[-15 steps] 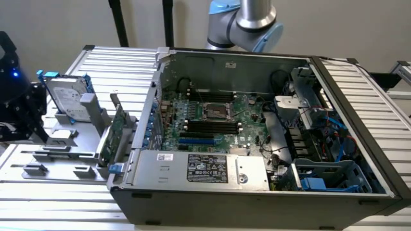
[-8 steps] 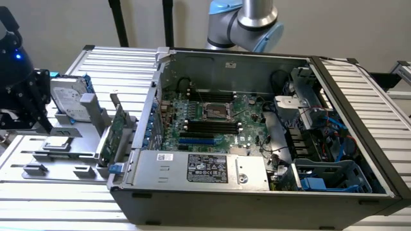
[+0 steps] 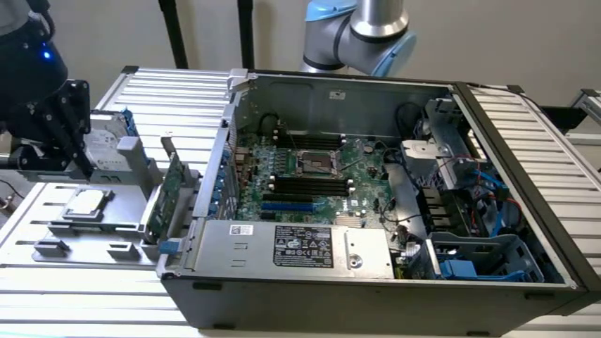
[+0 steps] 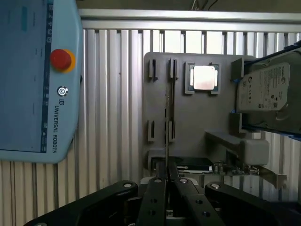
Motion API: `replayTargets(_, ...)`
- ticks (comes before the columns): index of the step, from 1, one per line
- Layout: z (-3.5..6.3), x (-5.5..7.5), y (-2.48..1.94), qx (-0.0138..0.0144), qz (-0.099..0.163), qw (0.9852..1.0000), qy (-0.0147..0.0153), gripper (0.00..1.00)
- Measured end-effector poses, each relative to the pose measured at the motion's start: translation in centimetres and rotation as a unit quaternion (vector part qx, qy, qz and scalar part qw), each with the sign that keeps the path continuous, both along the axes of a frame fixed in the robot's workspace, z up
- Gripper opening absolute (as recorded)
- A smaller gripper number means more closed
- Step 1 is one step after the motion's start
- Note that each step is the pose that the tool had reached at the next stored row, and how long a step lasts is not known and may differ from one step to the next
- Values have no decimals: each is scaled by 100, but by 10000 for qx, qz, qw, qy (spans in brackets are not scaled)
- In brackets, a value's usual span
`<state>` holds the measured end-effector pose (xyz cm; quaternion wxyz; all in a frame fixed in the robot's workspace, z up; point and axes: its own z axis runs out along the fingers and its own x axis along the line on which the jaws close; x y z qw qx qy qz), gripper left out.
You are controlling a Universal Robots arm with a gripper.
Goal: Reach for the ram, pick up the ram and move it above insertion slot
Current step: 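Pick up the ram and move it above insertion slot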
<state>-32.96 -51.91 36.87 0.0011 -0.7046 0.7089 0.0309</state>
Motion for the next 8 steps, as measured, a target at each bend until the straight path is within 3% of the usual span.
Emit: replayTargets(8, 246, 317, 0, 98, 20, 9999, -1, 13)
